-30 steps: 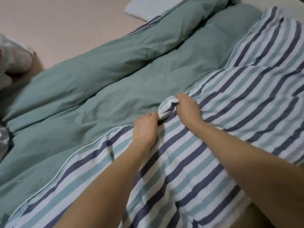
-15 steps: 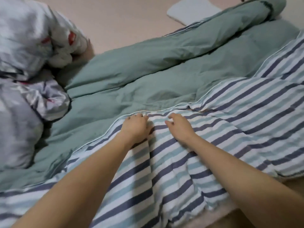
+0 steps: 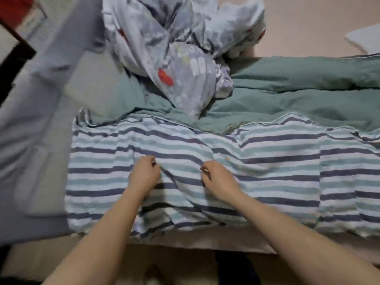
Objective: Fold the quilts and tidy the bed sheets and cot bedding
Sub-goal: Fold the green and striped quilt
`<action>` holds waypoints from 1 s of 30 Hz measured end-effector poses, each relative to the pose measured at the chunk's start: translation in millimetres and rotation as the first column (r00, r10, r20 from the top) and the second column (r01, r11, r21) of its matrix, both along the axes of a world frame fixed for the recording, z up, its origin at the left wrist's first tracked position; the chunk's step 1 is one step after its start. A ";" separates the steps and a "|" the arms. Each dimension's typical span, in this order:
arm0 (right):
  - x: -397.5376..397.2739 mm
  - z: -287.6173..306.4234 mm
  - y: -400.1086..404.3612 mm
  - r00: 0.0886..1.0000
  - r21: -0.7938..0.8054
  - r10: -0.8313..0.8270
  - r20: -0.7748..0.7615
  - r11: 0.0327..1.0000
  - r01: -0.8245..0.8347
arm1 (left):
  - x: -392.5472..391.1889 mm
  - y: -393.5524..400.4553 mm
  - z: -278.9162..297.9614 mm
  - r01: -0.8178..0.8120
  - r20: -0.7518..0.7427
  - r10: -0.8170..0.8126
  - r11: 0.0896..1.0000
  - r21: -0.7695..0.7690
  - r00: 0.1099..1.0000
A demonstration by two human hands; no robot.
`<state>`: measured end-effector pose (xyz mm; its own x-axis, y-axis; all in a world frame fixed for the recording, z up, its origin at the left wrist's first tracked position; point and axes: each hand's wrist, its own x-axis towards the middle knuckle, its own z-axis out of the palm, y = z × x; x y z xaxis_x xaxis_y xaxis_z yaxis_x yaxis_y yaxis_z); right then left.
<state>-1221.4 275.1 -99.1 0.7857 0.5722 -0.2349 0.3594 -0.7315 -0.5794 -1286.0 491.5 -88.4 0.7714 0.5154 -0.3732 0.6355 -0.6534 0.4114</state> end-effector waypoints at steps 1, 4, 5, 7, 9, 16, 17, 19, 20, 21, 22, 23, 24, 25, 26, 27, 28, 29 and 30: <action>-16.8 -4.1 12.7 0.999 -0.015 0.025 0.041 1.000 -0.024 | -26.0 15.2 -5.6 -0.099 0.014 0.099 0.995 0.009 0.995; -82.6 -22.4 80.2 0.976 -0.094 0.120 0.184 0.990 -0.104 | -123.0 74.3 -28.6 -0.352 -0.050 0.354 0.935 0.033 0.934; -101.3 -27.5 99.1 0.968 -0.118 0.135 0.210 0.987 -0.112 | -149.6 89.4 -38.4 -0.424 -0.087 0.425 0.905 0.028 0.901; -130.7 -37.9 126.5 0.962 -0.136 0.156 0.223 0.982 -0.128 | -186.9 109.4 -59.2 -0.560 -0.109 0.554 0.828 -0.027 0.825; -158.0 -50.9 151.1 0.962 -0.140 0.206 0.181 0.973 -0.182 | -215.1 127.1 -82.5 -0.633 -0.103 0.624 0.762 -0.137 0.774; -204.5 -82.6 179.3 0.979 -0.105 0.189 0.075 0.978 -0.181 | -239.9 161.5 -125.9 -0.702 -0.078 0.837 0.400 -0.589 0.542; -205.5 -85.1 179.2 0.973 -0.112 0.209 0.093 0.974 -0.199 | -239.6 163.8 -128.3 -0.658 -0.075 0.813 0.408 -0.633 0.577; -206.0 -87.6 181.1 0.939 -0.159 0.309 0.153 0.945 -0.286 | -236.4 165.1 -125.5 -0.581 -0.031 0.751 0.484 -0.655 0.660; -207.2 -86.2 182.5 0.905 -0.218 0.383 0.185 0.914 -0.343 | -235.0 164.1 -118.7 -0.558 0.014 0.733 0.530 -0.639 0.680; -207.3 -83.5 183.1 0.864 -0.277 0.459 0.206 0.874 -0.398 | -231.5 161.9 -107.7 -0.541 0.075 0.714 0.590 -0.599 0.696; -209.3 -84.6 182.5 0.833 -0.331 0.510 0.212 0.840 -0.430 | -226.7 160.3 -99.3 -0.522 0.140 0.683 0.659 -0.542 0.717; -212.9 -75.8 181.4 0.802 -0.376 0.554 0.225 0.808 -0.453 | -225.1 160.0 -78.8 -0.511 0.201 0.665 0.703 -0.495 0.720; -216.6 -64.6 181.8 0.793 -0.401 0.560 0.242 0.801 -0.444 | -221.3 162.4 -53.6 -0.489 0.252 0.635 0.743 -0.456 0.730; -223.6 -56.4 181.0 0.812 -0.411 0.526 0.254 0.818 -0.402 | -217.9 163.6 -30.6 -0.462 0.285 0.594 0.784 -0.415 0.752; -229.9 -43.0 183.3 0.846 -0.405 0.469 0.255 0.846 -0.347 | -212.2 167.2 -3.9 -0.424 0.306 0.533 0.832 -0.357 0.789; -236.4 -36.3 186.9 0.890 -0.389 0.390 0.236 0.878 -0.281 | -204.8 168.2 12.4 -0.374 0.307 0.457 0.880 -0.293 0.835; -240.5 -25.2 193.8 0.928 -0.372 0.302 0.217 0.905 -0.208 | -196.1 171.1 31.8 -0.314 0.310 0.378 0.919 -0.237 0.873; -242.7 -11.0 202.9 0.948 -0.358 0.243 0.205 0.920 -0.159 | -189.0 173.5 51.8 -0.262 0.301 0.310 0.946 -0.189 0.902; -240.9 3.3 213.5 0.957 -0.347 0.215 0.195 0.928 -0.138 | -184.6 176.0 69.3 -0.218 0.289 0.252 0.965 -0.146 0.924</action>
<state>-1462.3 488.6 -95.8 0.7332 0.6280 -0.2607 0.5927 -0.7782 -0.2076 -1470.6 667.5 -19.1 0.7182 0.6648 -0.2055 0.5992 -0.4406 0.6685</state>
